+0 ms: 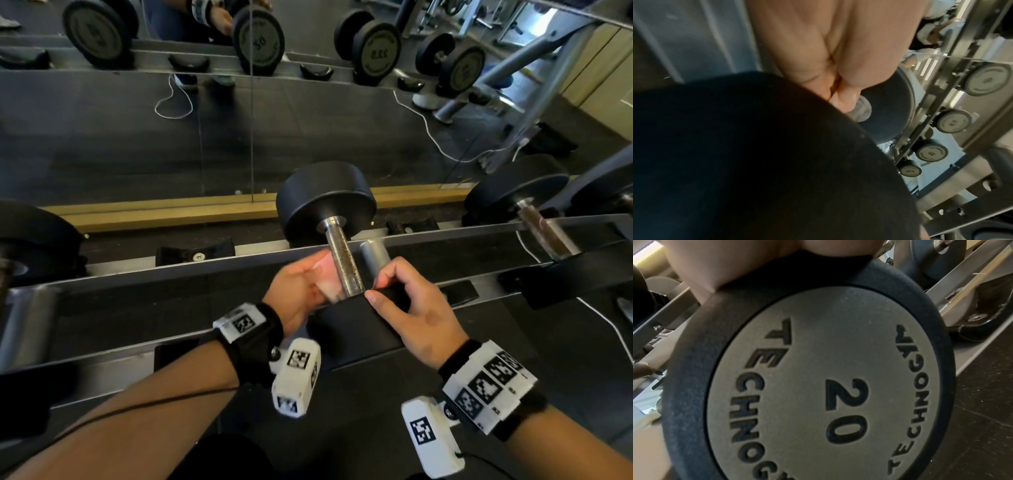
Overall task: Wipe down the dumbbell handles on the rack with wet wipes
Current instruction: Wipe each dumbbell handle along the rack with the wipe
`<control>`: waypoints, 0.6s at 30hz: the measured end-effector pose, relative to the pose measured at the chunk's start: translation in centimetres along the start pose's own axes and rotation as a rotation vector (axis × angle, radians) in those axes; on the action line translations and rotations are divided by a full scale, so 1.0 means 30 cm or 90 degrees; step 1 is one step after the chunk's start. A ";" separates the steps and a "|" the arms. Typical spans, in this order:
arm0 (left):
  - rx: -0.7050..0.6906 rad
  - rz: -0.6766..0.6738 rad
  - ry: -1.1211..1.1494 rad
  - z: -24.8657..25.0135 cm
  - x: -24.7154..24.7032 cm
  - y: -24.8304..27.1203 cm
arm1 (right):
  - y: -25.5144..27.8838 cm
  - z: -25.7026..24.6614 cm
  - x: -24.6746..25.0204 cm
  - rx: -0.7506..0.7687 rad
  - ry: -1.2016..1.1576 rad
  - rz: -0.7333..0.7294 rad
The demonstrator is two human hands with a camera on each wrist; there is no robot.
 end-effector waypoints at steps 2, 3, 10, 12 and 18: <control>0.025 -0.026 -0.018 -0.029 0.007 0.019 | -0.002 0.000 -0.001 -0.002 -0.004 0.003; 0.028 -0.032 -0.023 -0.033 0.016 0.022 | -0.003 0.001 -0.003 -0.004 -0.004 0.004; -0.023 -0.004 0.074 0.063 0.069 -0.009 | 0.001 0.006 -0.003 -0.013 -0.014 0.007; -0.047 0.003 0.065 0.079 0.027 -0.022 | 0.001 0.004 -0.003 -0.014 -0.009 0.011; -0.010 -0.047 -0.012 0.015 -0.014 0.007 | -0.003 -0.004 -0.001 -0.006 -0.016 0.012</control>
Point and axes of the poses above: each hand's wrist, its own y-axis away from the middle knuckle, its own x-axis out of the back of the hand, z = x × y, the point moved 4 cm from there along -y, towards the middle knuckle, and after that the axes turned 15 degrees about x, right-handed, at the moved point
